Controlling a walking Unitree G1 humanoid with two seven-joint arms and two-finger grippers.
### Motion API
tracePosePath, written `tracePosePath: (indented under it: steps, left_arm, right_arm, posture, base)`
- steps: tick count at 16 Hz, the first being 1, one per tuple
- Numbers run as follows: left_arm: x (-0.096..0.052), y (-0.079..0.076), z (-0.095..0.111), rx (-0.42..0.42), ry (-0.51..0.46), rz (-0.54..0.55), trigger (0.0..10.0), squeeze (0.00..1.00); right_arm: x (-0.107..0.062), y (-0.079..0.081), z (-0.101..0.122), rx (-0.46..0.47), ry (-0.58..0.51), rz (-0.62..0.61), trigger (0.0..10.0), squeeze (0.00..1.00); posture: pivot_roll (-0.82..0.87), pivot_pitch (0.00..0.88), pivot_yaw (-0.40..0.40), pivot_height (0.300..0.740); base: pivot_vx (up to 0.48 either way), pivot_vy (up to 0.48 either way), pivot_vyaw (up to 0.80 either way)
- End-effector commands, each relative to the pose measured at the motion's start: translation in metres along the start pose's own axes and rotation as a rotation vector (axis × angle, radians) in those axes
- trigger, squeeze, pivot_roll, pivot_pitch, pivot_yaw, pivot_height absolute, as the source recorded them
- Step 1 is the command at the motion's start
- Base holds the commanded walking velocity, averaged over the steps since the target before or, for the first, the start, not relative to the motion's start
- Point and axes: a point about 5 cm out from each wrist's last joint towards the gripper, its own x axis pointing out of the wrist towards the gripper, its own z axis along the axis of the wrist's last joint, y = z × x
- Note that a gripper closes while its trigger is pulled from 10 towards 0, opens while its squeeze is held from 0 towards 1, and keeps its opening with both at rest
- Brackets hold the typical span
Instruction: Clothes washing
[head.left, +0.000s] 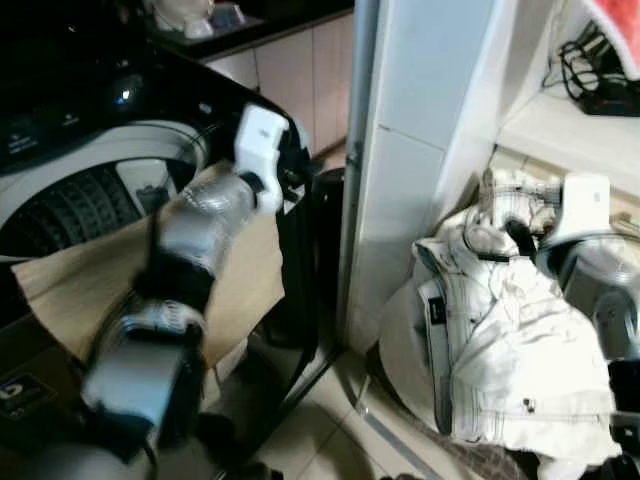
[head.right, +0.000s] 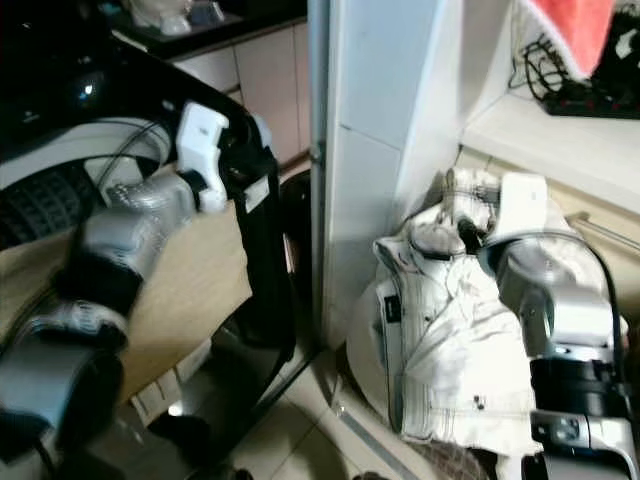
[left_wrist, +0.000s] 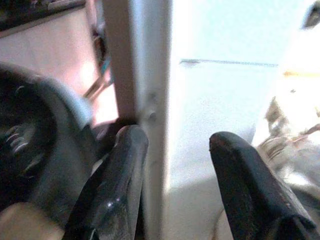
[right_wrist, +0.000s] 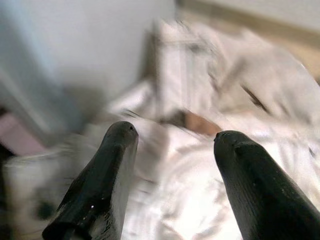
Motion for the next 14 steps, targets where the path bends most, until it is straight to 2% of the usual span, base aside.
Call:
tracePosePath:
  steps: [1, 2, 3, 4, 5, 7, 8, 10, 11, 12, 14]
  left_arm:
    - [-0.003, -0.007, 0.013, -0.001, -0.079, -0.042, 10.0, 0.00]
    - [-0.007, -0.014, 0.013, -0.037, -0.122, -0.072, 10.0, 0.00]
    - [-0.014, -0.027, 0.007, -0.041, -0.113, -0.140, 10.0, 0.00]
    - [-0.020, -0.034, 0.002, -0.014, -0.097, -0.192, 10.0, 0.00]
    - [-0.030, -0.047, -0.008, 0.050, -0.055, -0.283, 10.0, 0.00]
    - [-0.037, -0.055, -0.016, 0.100, -0.023, -0.342, 10.0, 0.00]
    - [-0.044, -0.065, -0.024, 0.171, 0.016, -0.416, 10.0, 0.00]
    - [-0.051, -0.077, -0.028, 0.209, 0.028, -0.492, 10.0, 0.00]
    - [-0.052, -0.082, -0.028, 0.212, 0.029, -0.504, 10.0, 0.00]
    - [-0.053, -0.084, -0.027, 0.220, 0.032, -0.496, 10.0, 0.00]
    - [-0.053, -0.084, -0.027, 0.234, 0.037, -0.493, 10.0, 0.00]
  right_arm:
    - [0.006, -0.006, -0.001, 0.008, -0.020, -0.026, 10.0, 1.00]
    - [0.011, -0.012, -0.006, 0.023, -0.015, -0.043, 10.0, 1.00]
    - [0.019, -0.021, -0.014, 0.047, 0.004, -0.081, 10.0, 1.00]
    - [0.022, -0.026, -0.018, 0.051, 0.019, -0.104, 10.0, 1.00]
    - [0.026, -0.031, -0.027, 0.072, 0.059, -0.109, 10.0, 1.00]
    - [0.029, -0.031, -0.034, 0.075, 0.090, -0.094, 10.0, 1.00]
    - [0.031, -0.030, -0.038, 0.057, 0.102, -0.088, 10.0, 1.00]
    - [0.033, -0.031, -0.042, 0.058, 0.115, -0.092, 10.0, 1.00]
    - [0.036, -0.030, -0.046, 0.075, 0.125, -0.076, 10.0, 0.40]
    - [0.038, -0.030, -0.051, 0.099, 0.135, -0.061, 10.0, 0.00]
    - [0.039, -0.031, -0.056, 0.126, 0.149, -0.055, 10.0, 0.00]
  posture:
    - [-0.11, 0.000, 0.069, 0.740]
    - [-0.11, 0.000, 0.069, 0.740]
    - [-0.10, 0.000, 0.067, 0.740]
    - [-0.10, 0.000, 0.067, 0.740]
    - [-0.09, 0.000, 0.063, 0.740]
    - [-0.08, 0.000, 0.062, 0.740]
    - [-0.08, 0.000, 0.060, 0.740]
    - [-0.07, 0.000, 0.059, 0.740]
    - [-0.08, 0.000, 0.061, 0.740]
    - [-0.08, 0.000, 0.065, 0.740]
    - [-0.07, 0.000, 0.067, 0.740]
  base:
    - [0.000, 0.000, 0.00]
    - [0.000, 0.000, 0.00]
    - [0.000, 0.000, 0.00]
    - [0.000, 0.000, 0.00]
    - [0.000, 0.000, 0.00]
    - [0.000, 0.000, 0.00]
    - [0.000, 0.000, 0.00]
    - [0.000, 0.000, 0.00]
    - [0.000, 0.000, 0.00]
    - [0.000, 0.000, 0.00]
    - [0.000, 0.000, 0.00]
